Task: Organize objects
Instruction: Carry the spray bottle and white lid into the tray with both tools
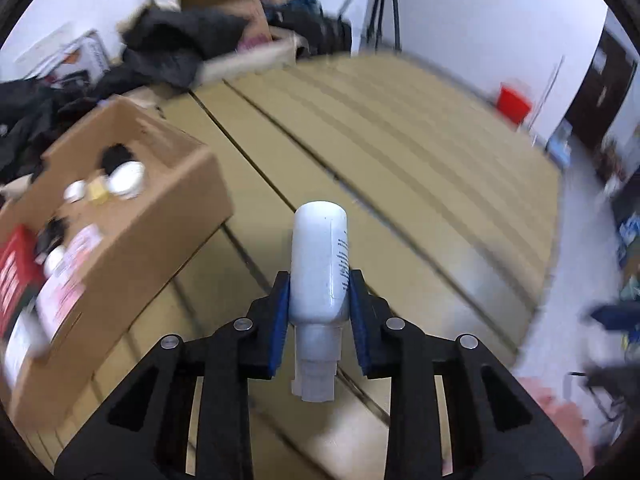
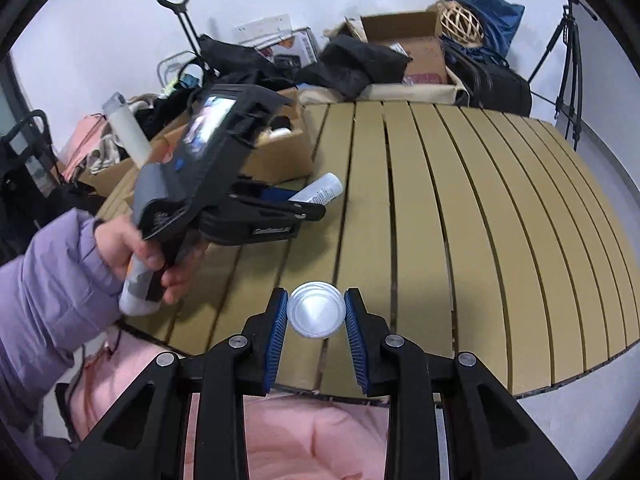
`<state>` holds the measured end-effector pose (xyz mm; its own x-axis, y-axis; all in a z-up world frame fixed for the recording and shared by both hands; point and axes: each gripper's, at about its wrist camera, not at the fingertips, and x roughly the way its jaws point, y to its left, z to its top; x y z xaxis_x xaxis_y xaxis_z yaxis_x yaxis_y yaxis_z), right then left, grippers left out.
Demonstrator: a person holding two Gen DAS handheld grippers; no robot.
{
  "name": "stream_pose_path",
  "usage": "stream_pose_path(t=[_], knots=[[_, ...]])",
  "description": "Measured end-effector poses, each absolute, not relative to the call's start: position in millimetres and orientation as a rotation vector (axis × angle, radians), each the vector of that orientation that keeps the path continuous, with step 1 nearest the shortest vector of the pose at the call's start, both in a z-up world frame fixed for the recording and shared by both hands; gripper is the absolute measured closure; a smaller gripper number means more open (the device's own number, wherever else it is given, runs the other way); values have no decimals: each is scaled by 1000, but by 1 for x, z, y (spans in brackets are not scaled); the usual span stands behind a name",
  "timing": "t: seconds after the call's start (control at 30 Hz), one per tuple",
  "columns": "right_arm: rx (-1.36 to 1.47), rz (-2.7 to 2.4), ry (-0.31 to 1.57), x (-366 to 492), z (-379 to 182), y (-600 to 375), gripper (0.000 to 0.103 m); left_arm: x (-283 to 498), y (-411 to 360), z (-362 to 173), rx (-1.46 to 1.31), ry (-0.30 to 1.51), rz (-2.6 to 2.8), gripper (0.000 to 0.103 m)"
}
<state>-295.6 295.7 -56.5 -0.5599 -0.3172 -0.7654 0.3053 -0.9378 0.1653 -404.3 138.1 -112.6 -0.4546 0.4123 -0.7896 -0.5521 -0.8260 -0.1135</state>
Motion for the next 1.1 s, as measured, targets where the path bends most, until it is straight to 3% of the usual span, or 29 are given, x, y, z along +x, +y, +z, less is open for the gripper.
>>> stream_pose_path(t=[0.2, 0.33, 0.53, 0.63, 0.8, 0.93, 1.1], knots=[[1148, -2497, 35, -259, -29, 280, 71, -280, 45, -60, -1131, 8, 2473, 79], [1089, -2426, 23, -237, -20, 244, 71, -211, -20, -63, -1278, -216, 2576, 79], [1082, -2342, 72, -224, -32, 190, 71, -172, -72, -68, -1290, -312, 2725, 79], [1094, -2332, 99, -227, -35, 180, 71, -190, -78, -65, -1288, -366, 2719, 79], [1053, -2304, 149, -262, -12, 171, 71, -247, -83, -17, -1113, -381, 2705, 79], [999, -2293, 214, -331, 28, 152, 71, -328, -76, 13, -1083, -330, 2691, 78], [1178, -2230, 245, -464, 14, 125, 71, -437, -49, -18, -1233, -145, 2650, 79]])
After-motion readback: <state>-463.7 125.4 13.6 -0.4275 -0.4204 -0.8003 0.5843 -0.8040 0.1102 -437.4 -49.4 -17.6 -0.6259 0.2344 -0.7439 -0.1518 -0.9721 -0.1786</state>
